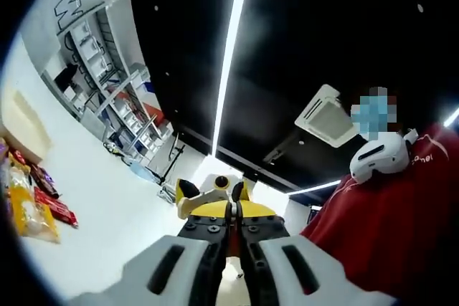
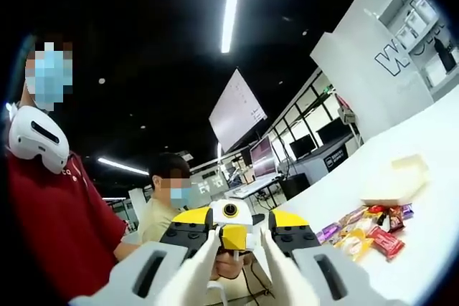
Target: Place the target food into the container with the food tongs after gripping and lifting it, then release it inside without dropping or visibly crushing the food.
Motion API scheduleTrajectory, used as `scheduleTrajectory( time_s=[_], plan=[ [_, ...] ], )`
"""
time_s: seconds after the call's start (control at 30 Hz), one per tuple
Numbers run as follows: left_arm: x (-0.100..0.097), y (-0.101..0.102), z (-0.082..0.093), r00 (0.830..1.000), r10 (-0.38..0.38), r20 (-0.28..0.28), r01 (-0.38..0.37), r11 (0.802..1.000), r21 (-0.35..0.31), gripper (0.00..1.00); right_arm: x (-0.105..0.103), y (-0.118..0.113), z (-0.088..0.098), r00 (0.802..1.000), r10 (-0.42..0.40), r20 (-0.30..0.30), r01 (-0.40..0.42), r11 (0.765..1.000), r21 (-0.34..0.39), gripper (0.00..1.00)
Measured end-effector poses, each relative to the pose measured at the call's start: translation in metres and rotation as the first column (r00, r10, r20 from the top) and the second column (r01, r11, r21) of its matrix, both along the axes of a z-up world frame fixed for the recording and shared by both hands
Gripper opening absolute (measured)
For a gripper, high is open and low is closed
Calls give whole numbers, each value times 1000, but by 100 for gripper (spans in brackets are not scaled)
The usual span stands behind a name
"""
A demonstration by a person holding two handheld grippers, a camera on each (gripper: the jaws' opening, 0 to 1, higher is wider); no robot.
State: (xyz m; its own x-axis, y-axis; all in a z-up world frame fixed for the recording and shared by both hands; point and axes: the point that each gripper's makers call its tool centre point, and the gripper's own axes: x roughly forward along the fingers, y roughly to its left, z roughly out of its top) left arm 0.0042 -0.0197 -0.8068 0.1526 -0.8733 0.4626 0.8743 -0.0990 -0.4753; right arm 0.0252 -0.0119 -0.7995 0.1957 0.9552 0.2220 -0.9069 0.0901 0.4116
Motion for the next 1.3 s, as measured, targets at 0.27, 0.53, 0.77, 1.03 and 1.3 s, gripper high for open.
scheduleTrajectory(
  time_s=[0.27,0.53,0.77,1.03,1.3],
  plan=[
    [-1,-3,-1,1000,-1,-13,0,1000,-31,2,1,-2,1,1000,1,-13,-1,1000,12,26],
    [-3,-5,-7,1000,1,-25,-2,999,-33,1,1,-4,2,1000,-2,-22,2,1000,21,27],
    [-2,-6,-5,1000,13,-26,-14,999,-32,1,0,-4,2,999,4,-49,-3,1000,10,22],
    [-3,-8,-5,998,-39,-40,42,995,91,2,-2,-3,6,1000,-3,-1,3,1000,0,22],
    [-8,-17,-13,998,-61,3,59,974,218,3,-6,2,2,1000,14,17,-13,999,-32,23]
  ],
)
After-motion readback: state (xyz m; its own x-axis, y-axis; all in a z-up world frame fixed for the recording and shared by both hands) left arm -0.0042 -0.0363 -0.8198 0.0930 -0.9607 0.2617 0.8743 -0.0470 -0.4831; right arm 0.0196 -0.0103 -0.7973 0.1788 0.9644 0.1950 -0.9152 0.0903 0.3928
